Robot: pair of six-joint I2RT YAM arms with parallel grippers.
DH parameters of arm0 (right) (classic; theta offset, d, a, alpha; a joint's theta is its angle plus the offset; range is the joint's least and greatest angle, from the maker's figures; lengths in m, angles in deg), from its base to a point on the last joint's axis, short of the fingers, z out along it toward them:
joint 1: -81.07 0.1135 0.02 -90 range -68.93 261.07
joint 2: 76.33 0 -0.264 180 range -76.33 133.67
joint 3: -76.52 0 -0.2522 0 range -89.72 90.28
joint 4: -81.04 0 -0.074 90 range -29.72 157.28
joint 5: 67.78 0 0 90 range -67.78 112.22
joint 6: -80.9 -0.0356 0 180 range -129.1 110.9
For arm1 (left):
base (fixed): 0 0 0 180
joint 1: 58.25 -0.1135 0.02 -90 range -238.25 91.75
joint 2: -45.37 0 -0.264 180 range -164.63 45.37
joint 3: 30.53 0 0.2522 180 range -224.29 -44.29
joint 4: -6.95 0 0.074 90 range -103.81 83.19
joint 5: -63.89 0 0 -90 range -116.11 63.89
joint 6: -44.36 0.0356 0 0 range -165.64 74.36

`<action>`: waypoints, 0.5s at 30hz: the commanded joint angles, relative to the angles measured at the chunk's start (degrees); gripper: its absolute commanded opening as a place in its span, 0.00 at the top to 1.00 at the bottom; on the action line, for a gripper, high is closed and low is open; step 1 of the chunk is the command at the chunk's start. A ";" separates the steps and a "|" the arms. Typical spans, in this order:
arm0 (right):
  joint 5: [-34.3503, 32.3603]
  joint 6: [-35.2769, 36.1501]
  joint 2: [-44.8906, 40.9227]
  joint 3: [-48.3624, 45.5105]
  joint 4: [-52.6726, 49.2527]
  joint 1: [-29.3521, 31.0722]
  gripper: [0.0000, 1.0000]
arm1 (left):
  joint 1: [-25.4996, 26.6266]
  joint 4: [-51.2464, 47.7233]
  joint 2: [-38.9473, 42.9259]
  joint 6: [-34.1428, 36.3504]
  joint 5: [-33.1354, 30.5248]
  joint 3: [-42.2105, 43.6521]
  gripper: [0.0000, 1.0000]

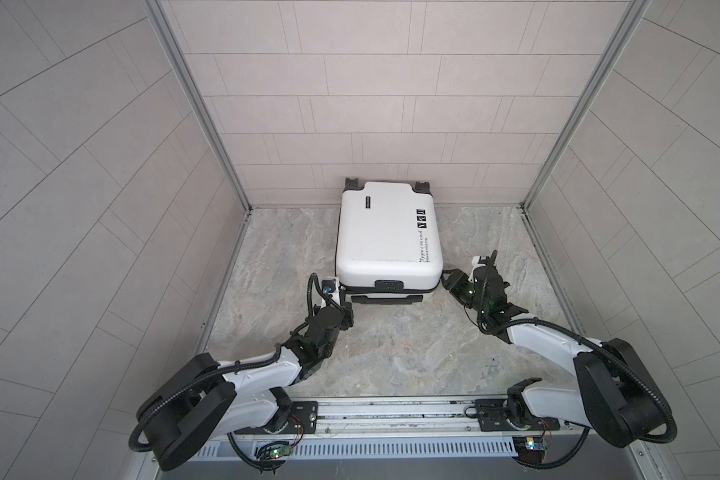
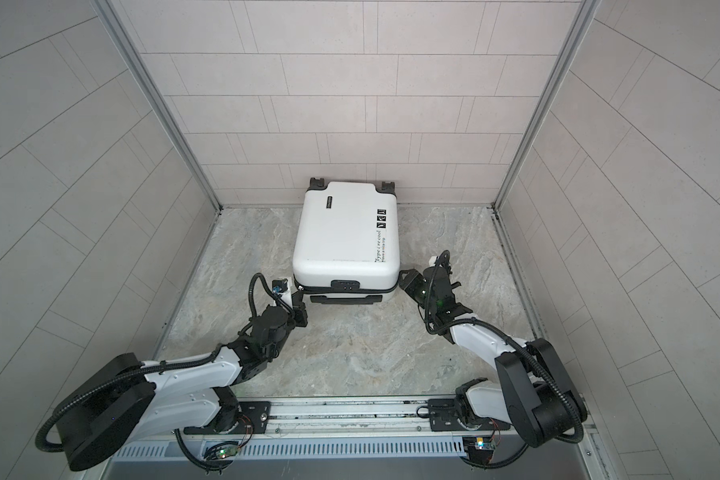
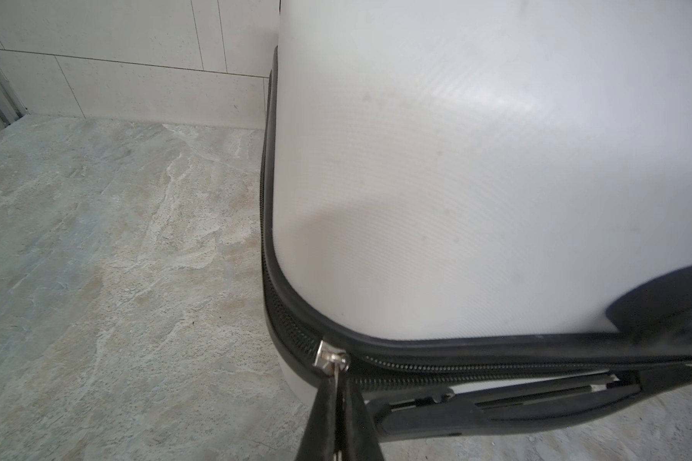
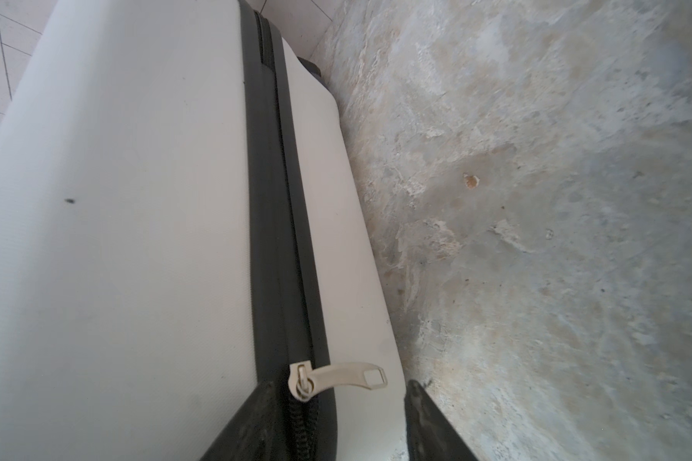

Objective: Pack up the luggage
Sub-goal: 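Hold the zipper pull with left gripper while right moves to near handle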

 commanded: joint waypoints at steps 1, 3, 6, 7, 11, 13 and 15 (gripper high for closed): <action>9.34 1.56 -3.41 -5.25 -3.05 3.69 0.42 | 1.47 3.30 1.17 0.83 6.94 -1.36 1.00; 7.51 0.70 -6.68 -7.57 -2.62 4.50 0.39 | 1.52 3.43 0.89 0.86 7.13 -1.30 1.00; 4.56 0.62 -12.03 -9.41 -4.78 5.75 0.29 | 1.47 3.81 0.60 0.68 7.46 -1.12 1.00; 3.49 0.85 -13.91 -9.54 -6.71 5.97 0.24 | 1.47 3.84 0.43 0.60 7.63 -1.10 1.00; -1.55 0.11 -20.70 -10.65 -11.90 6.02 0.06 | 1.46 4.25 -0.17 0.61 9.68 -1.45 1.00; -1.95 -0.03 -23.35 -11.84 -10.80 6.14 0.03 | 1.45 4.48 -0.74 0.99 11.81 -1.86 1.00; -3.18 -0.68 -25.17 -12.64 -10.81 6.61 0.04 | 1.56 4.69 -1.71 1.23 13.70 -2.48 1.00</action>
